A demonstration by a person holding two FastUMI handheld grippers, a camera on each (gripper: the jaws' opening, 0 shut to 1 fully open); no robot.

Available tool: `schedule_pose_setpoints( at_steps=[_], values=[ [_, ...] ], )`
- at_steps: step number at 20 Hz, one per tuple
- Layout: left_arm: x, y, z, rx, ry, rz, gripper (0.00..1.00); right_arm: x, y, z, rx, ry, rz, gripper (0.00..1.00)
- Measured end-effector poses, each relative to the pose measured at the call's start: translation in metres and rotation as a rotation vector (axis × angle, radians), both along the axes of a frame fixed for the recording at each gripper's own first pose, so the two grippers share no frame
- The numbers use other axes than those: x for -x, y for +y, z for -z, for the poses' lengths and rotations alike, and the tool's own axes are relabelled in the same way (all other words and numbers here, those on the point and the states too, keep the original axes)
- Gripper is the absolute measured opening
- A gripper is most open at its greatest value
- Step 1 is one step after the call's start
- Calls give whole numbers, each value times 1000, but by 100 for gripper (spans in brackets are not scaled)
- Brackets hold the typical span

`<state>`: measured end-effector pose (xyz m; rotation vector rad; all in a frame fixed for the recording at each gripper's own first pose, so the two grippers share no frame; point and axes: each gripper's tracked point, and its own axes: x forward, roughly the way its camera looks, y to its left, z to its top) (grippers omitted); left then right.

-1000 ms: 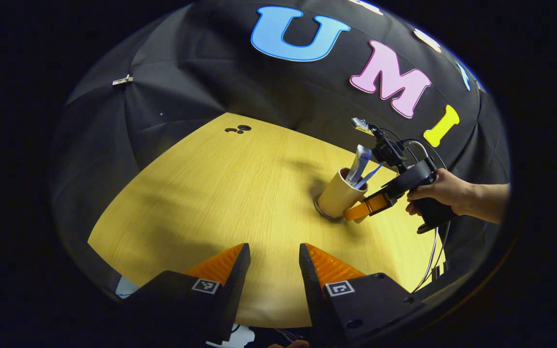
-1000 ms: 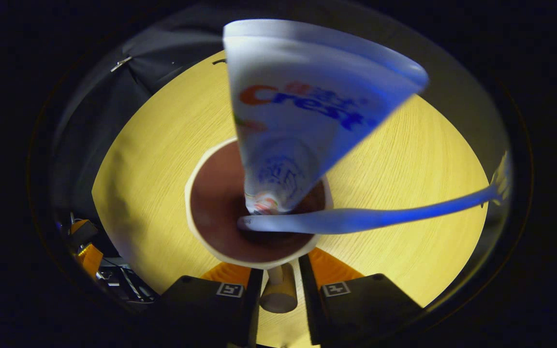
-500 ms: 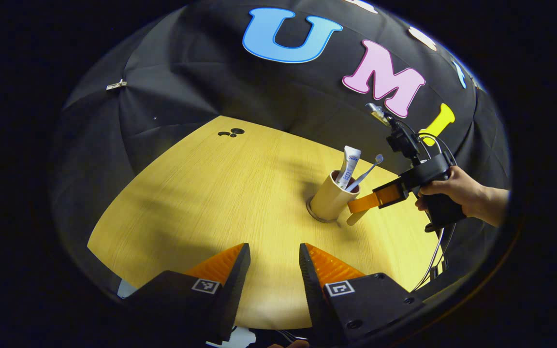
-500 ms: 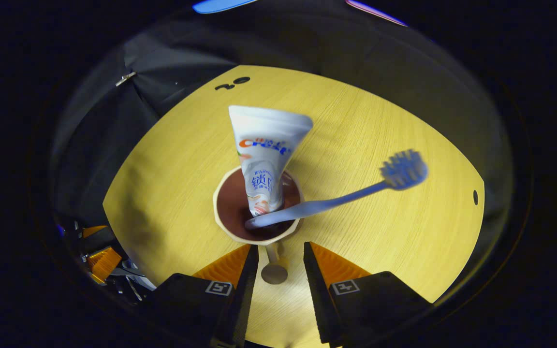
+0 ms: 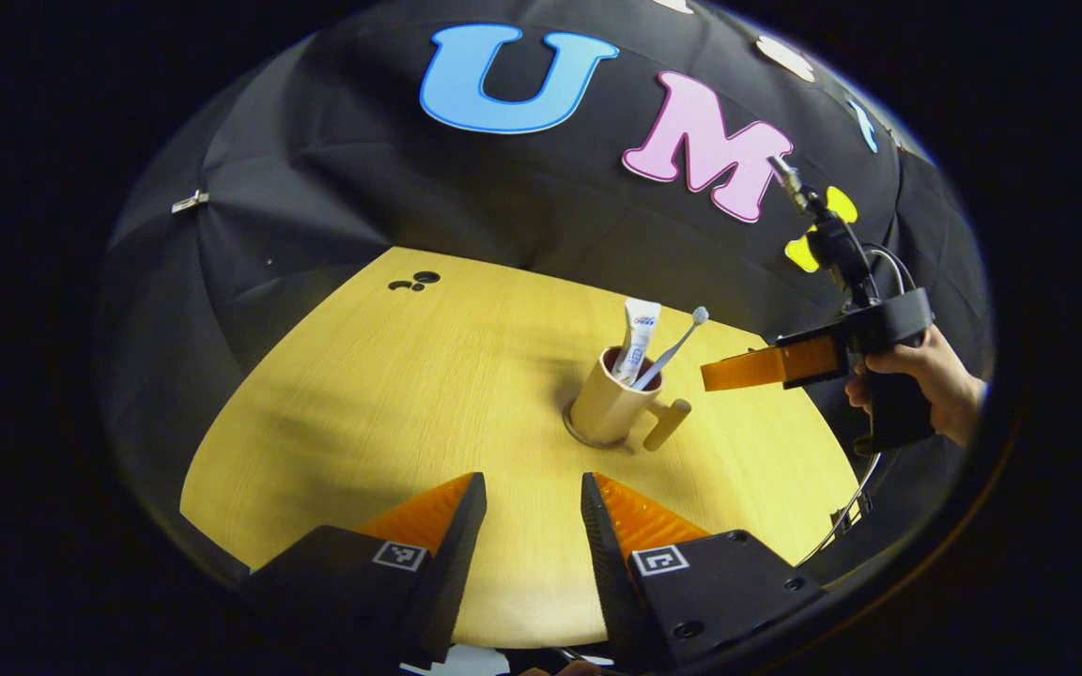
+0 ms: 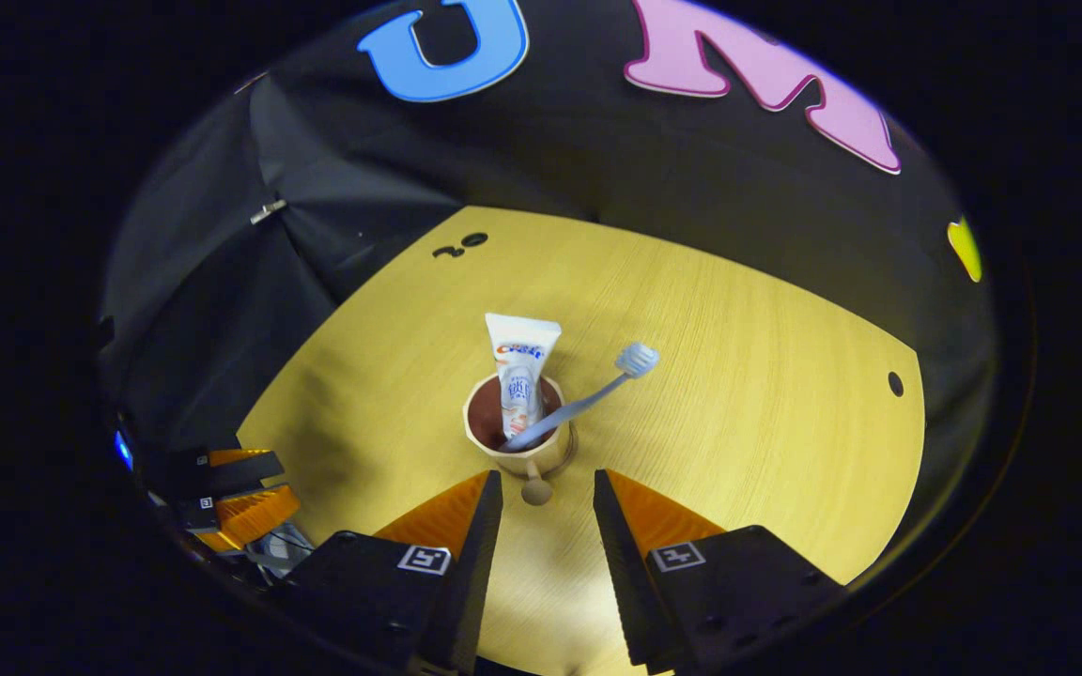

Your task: Put the toothbrush and toothpaste on the desktop into the cup, then pick up the cup and place it on the coaster on the desktop.

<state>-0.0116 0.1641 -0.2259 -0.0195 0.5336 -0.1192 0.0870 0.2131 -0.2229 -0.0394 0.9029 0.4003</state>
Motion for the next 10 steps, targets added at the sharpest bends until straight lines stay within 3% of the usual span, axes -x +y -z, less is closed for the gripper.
schedule_pose_setpoints(
  at_steps=[4, 5, 6, 10],
  values=[
    [-8, -18, -13, -24, -20, 43, 65, 8, -5, -31, -62, -85, 40, 61],
    [-12, -23, -16, -30, -25, 54, 64, 10, -6, -37, -79, -106, 50, 69],
    [-13, -29, -19, -33, -29, 71, 64, 13, -9, -42, -91, -123, 58, 62],
    [-20, -52, -33, -81, -66, 138, 64, 26, -26, -55, -92, -176, 82, 63]
  ],
)
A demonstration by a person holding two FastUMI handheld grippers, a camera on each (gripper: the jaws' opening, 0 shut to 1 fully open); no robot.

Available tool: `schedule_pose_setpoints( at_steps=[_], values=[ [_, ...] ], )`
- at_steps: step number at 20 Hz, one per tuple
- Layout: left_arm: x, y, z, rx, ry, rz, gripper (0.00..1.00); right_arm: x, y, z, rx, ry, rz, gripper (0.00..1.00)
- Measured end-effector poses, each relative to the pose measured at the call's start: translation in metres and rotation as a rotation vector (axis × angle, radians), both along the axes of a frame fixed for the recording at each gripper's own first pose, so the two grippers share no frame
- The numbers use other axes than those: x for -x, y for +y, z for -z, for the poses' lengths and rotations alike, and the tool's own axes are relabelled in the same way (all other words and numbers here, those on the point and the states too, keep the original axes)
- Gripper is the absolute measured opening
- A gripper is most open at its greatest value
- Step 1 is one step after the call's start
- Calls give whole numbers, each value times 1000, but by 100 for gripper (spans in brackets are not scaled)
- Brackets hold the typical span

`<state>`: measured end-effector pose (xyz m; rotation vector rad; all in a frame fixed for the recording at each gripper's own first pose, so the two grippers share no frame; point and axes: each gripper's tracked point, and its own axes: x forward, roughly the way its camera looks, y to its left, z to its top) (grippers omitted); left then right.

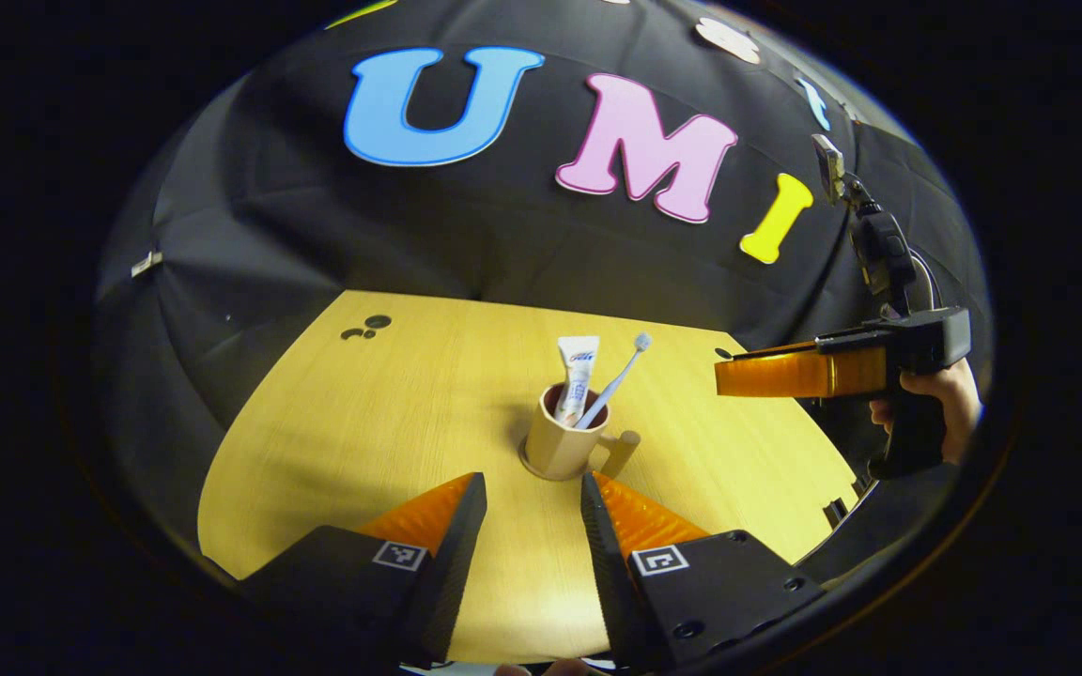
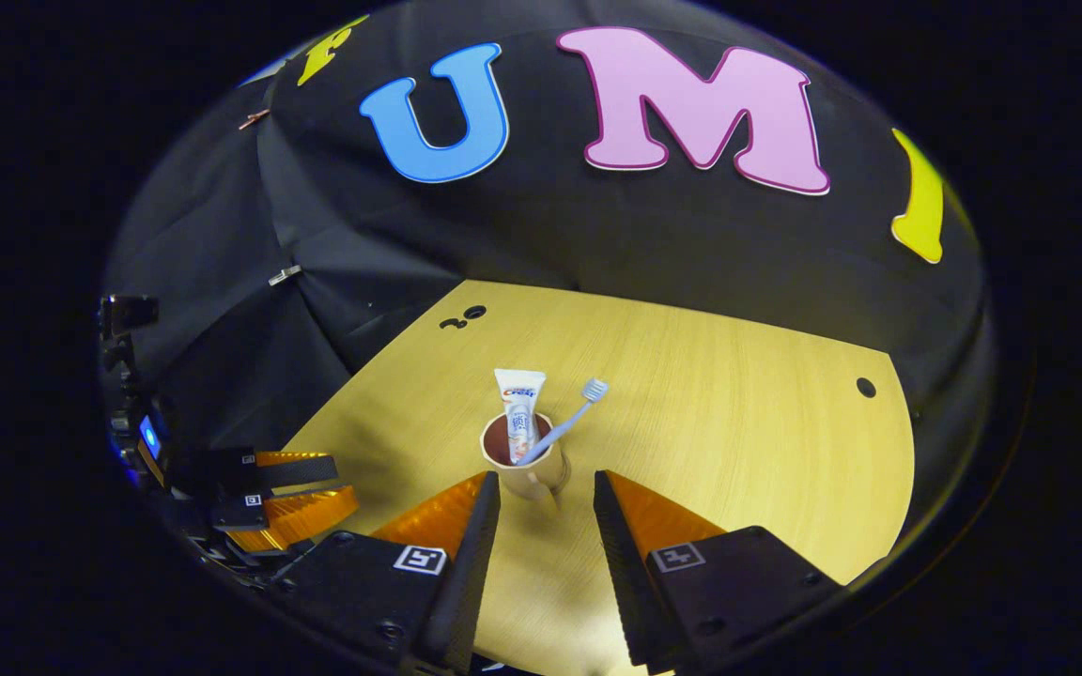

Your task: Put the toothbrush and toothpaste on the desktop into the cup, then pick up the cup and place it on the coaster on the desktop.

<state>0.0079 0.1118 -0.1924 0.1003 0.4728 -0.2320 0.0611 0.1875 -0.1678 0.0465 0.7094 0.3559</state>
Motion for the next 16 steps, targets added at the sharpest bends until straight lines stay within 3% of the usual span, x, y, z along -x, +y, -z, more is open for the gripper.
schedule_pose_setpoints(
  at_steps=[4, 11, 12, 13, 16],
  values=[
    [-9, -23, -15, -52, -44, 51, 66, 12, -15, -6, -1, -33, 24, 75],
    [-13, -50, -27, -130, -85, 119, 71, 37, -29, -17, 22, -106, 28, 81],
    [-12, -54, -29, -139, -90, 126, 72, 40, -30, -17, 25, -114, 26, 72],
    [-12, -58, -28, -147, -92, 132, 72, 42, -31, -17, 27, -116, 25, 82],
    [-9, -69, -24, -159, -78, 159, 74, 49, -36, -14, 28, -116, 27, 84]
  ],
)
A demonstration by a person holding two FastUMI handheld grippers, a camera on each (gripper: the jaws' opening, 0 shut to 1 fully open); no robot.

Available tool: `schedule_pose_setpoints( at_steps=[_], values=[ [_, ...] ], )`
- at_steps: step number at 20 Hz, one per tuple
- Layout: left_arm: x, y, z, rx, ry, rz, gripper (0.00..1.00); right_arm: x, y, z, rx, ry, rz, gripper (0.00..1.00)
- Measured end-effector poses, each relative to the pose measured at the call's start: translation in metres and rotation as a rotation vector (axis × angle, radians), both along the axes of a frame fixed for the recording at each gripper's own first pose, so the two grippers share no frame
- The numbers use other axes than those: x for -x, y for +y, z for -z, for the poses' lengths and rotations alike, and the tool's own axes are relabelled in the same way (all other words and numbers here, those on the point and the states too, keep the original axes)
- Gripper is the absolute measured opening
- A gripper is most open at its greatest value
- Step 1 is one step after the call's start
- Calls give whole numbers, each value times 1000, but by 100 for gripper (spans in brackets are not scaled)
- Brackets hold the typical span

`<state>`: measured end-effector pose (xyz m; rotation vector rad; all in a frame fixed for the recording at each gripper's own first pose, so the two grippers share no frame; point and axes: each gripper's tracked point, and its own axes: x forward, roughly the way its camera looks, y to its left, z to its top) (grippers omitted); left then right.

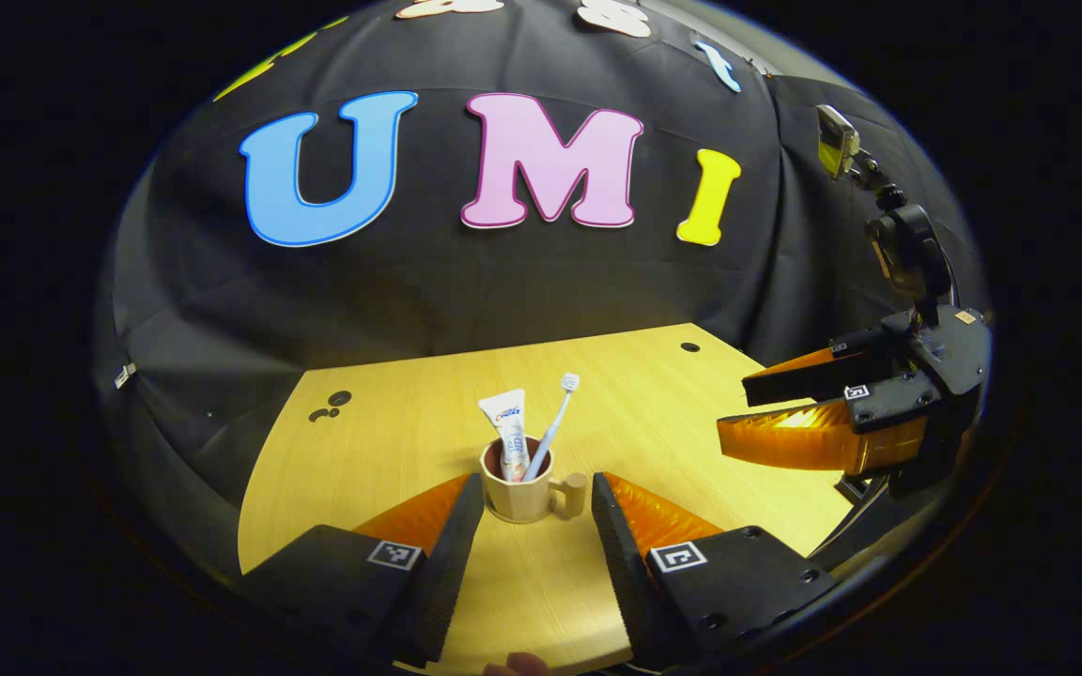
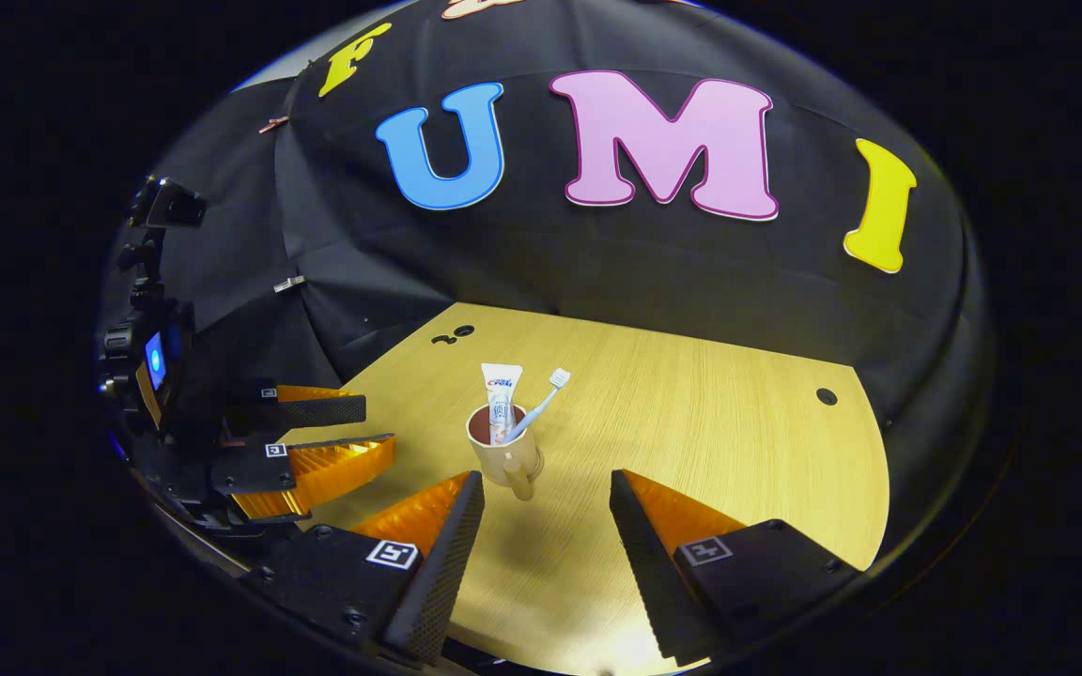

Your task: Put the toothbrush and toothpaste on the desktop into the cup, then pick up the cup and place it on the coaster on the desktop.

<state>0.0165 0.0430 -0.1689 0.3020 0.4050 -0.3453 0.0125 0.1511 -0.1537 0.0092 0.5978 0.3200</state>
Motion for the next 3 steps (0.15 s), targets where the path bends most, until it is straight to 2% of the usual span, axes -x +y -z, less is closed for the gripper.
schedule_pose_setpoints(
  at_steps=[3],
  values=[
    [1, -5, 0, -8, 1, 4, 74, 4, -7, 3, -14, 2, 14, 86]
  ],
)
